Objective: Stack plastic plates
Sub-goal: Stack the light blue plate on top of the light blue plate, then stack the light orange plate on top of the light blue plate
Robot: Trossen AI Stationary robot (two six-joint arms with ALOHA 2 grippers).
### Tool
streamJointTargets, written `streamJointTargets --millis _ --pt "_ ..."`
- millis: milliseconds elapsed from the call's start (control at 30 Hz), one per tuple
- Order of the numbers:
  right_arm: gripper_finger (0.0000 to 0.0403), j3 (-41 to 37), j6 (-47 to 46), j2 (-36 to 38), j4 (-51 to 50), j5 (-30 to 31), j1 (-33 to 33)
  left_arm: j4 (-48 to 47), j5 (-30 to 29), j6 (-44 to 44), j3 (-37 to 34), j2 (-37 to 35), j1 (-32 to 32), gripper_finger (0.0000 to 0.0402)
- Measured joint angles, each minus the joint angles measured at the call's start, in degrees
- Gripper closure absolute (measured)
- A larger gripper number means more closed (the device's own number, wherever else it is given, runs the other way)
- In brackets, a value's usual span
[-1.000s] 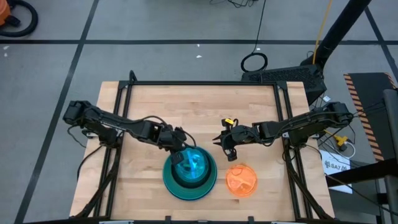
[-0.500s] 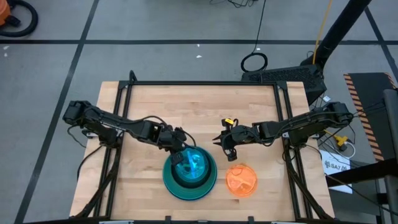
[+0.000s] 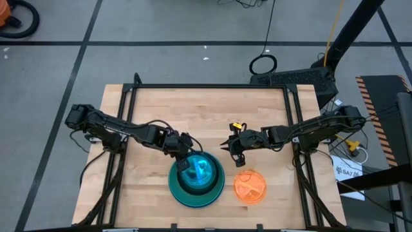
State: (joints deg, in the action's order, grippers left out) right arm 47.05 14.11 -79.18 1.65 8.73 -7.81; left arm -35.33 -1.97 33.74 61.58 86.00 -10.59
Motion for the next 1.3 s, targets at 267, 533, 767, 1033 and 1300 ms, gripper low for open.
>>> streamJointTargets --millis 267,533,767,1033,1300 --pt "0.0349 0.0 0.0 0.0 -0.04 0.0 0.01 0.41 -0.86 -0.5 0.0 0.0 -0.03 0.0282" --pt "0.0349 -0.02 -0.02 0.0 -0.06 0.02 0.0 1.97 -2.66 -7.02 0.0 -0.13 0.22 0.0232" --pt "0.0349 -0.02 -2.79 0.02 0.69 0.13 0.02 1.48 -7.37 -14.07 0.0 -0.72 -0.72 0.0231" --pt "0.0349 0.28 -13.49 0.04 1.48 0.35 0.02 2.64 -25.04 -22.75 -0.77 -3.23 -7.23 0.0231" --pt "0.0349 4.67 -19.26 0.04 1.14 0.26 -0.95 13.15 -31.13 -23.59 -15.08 -15.62 -9.84 0.0231"
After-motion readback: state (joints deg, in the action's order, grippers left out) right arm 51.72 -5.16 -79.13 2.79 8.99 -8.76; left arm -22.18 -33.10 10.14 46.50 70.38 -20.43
